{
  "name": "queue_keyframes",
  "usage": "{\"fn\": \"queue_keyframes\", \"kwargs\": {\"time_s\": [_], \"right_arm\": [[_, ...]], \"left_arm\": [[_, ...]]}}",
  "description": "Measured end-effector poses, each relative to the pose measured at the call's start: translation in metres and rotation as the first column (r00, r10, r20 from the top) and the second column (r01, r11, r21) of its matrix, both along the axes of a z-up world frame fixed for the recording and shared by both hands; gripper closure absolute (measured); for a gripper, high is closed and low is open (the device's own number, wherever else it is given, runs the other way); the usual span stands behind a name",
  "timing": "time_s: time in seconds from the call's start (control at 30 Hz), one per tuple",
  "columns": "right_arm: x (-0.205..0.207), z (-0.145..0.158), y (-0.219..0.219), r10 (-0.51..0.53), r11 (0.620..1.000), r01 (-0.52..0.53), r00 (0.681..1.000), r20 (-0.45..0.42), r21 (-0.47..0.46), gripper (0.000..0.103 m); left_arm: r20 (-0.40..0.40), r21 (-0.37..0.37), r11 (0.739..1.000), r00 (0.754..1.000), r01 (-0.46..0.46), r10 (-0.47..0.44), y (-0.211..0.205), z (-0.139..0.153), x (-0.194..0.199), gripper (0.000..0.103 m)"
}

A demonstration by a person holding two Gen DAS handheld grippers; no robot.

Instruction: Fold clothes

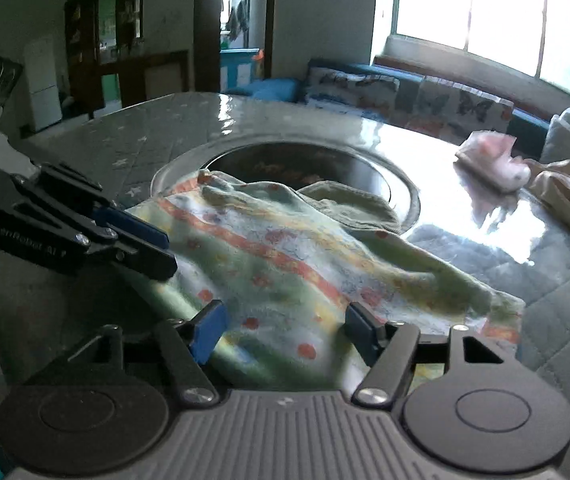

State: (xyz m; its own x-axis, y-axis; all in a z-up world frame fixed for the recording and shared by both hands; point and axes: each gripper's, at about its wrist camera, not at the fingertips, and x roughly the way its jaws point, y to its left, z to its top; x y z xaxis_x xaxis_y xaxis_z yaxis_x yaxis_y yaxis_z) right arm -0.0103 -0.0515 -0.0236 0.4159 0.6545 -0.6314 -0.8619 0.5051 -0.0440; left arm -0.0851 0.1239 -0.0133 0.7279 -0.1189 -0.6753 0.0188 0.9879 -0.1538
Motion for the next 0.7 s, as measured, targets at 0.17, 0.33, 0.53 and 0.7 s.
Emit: {"fn": "queue_keyframes", "kwargs": {"time_s": [0.17, 0.33, 0.53, 0.7], "right_arm": [[-0.002, 0.007, -0.007, -0.024, 0.999, 0.024, 1.000, -0.007, 0.029, 0.029], [0.005, 0.001, -0.012, -0.065, 0.997, 0.068, 0.995, -0.071, 0.044, 0.023], [0.010, 0.002, -0.021, -0.102, 0.992, 0.108, 0.990, -0.092, 0.063, 0.016], [0.015, -0.005, -0.031, -0.131, 0.987, 0.142, 0.981, -0.143, 0.072, 0.008]], "left_arm": [[-0.001, -0.031, 0.999, 0.999, -0.034, 0.034, 0.009, 0.000, -0.004, 0.070], [-0.016, -0.074, 0.994, 0.997, -0.077, 0.076, 0.020, 0.001, -0.007, 0.064], [-0.021, -0.078, 0.988, 0.991, -0.134, 0.133, 0.035, 0.002, -0.005, 0.059], [-0.036, -0.090, 0.985, 0.989, -0.147, 0.144, 0.041, -0.002, -0.004, 0.059]]}}
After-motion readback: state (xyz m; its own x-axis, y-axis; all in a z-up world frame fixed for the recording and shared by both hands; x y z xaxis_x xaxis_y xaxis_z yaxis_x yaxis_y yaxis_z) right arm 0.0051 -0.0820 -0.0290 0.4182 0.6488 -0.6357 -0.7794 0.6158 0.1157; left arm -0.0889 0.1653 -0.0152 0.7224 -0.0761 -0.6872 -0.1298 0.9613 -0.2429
